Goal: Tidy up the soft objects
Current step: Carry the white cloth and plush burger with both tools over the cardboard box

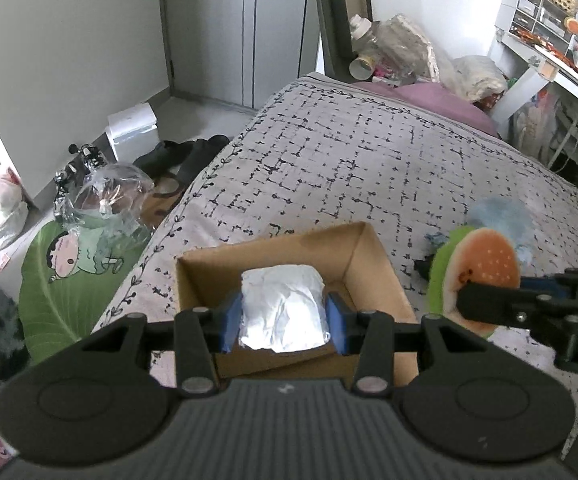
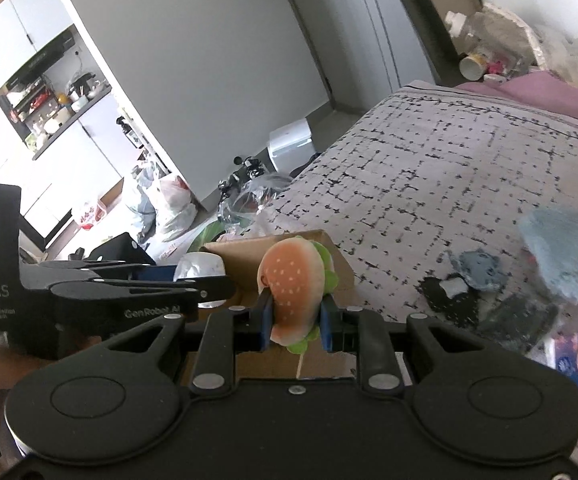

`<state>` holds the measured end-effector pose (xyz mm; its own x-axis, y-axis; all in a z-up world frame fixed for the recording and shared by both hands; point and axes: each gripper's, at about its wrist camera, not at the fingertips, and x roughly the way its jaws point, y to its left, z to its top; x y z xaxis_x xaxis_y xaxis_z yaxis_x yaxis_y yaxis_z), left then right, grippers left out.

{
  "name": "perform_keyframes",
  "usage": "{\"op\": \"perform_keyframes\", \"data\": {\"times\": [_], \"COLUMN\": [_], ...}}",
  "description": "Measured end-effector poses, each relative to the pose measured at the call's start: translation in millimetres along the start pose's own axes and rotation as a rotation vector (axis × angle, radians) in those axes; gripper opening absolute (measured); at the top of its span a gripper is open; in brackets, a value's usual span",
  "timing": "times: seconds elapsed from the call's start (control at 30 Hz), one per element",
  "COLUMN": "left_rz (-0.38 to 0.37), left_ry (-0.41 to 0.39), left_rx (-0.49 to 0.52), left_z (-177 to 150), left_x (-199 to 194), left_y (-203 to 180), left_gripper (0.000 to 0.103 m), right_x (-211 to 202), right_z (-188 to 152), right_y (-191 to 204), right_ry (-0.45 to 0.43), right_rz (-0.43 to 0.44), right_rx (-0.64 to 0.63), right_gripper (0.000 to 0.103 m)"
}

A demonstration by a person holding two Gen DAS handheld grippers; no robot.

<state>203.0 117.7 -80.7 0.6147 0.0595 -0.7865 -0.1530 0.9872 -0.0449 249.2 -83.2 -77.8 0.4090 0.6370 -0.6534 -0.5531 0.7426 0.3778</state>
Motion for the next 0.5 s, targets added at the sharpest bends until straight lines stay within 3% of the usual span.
{"op": "perform_keyframes", "data": {"times": [0.17, 0.5], "left_rz": [-0.003, 0.058], "left_ry": [-0.002, 0.006], "left_rx": [-0.02, -0.051], "left_z": [0, -5], "left_x": [9, 23], "left_y": [5, 19], "left_gripper": [0.044, 0.048], "right_x": [20, 40], "right_z": [8, 11], "right_y": [8, 17], "right_ry": [0.026, 0.053], "right_rz": [0.014, 0.02], "right_rx": [-0.018, -0.015], "right_gripper": [0.023, 0.023]}}
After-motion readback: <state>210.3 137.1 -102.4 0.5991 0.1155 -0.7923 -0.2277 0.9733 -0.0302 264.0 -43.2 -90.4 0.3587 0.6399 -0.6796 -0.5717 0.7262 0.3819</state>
